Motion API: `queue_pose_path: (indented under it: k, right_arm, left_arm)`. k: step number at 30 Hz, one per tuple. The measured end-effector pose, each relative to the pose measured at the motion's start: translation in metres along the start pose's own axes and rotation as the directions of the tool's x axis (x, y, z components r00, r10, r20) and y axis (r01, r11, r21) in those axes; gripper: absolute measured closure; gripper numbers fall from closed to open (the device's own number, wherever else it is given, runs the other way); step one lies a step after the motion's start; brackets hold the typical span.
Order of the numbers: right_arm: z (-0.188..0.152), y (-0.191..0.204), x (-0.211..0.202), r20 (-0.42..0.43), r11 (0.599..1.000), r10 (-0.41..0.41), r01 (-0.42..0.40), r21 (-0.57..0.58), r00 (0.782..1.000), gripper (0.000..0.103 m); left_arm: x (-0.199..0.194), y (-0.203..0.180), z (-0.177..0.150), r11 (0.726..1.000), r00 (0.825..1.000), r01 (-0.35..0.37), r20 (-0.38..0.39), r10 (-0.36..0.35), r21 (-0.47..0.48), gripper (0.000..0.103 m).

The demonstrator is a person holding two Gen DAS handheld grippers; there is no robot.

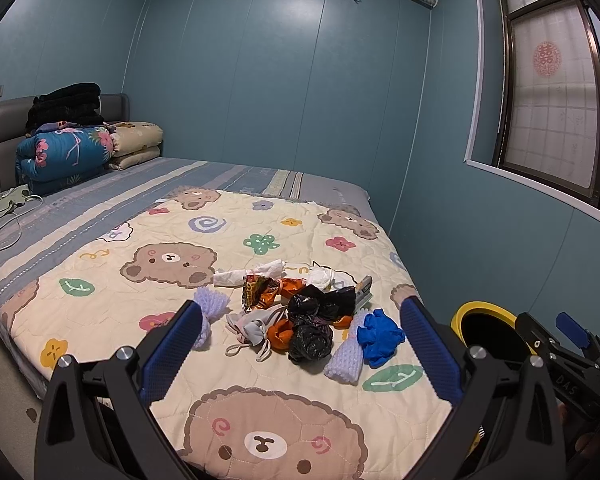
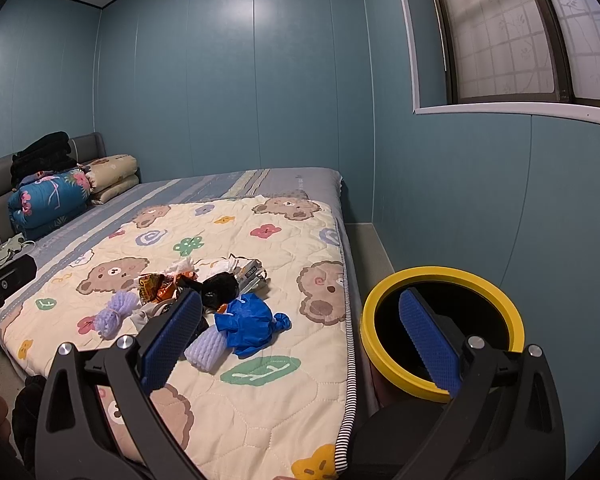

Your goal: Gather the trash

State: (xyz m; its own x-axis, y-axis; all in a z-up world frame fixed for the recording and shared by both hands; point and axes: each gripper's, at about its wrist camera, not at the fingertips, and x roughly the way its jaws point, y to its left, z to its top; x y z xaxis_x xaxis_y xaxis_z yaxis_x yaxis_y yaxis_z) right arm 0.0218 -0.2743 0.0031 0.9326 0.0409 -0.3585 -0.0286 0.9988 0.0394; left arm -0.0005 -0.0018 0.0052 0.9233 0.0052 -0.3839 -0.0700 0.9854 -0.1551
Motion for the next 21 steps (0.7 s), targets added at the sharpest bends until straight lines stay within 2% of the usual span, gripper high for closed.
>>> queue_pose_path:
  k: [21]
  right_arm:
    - [-0.0064, 0.0016, 0.0013, 0.000, 1.000, 0.005, -0.005, 0.000, 1.000, 0.008]
  left_arm:
    - [0.0001, 0.0005, -0.0005, 1.000, 1.000, 0.002, 0.000, -0.002, -0.001, 0.007]
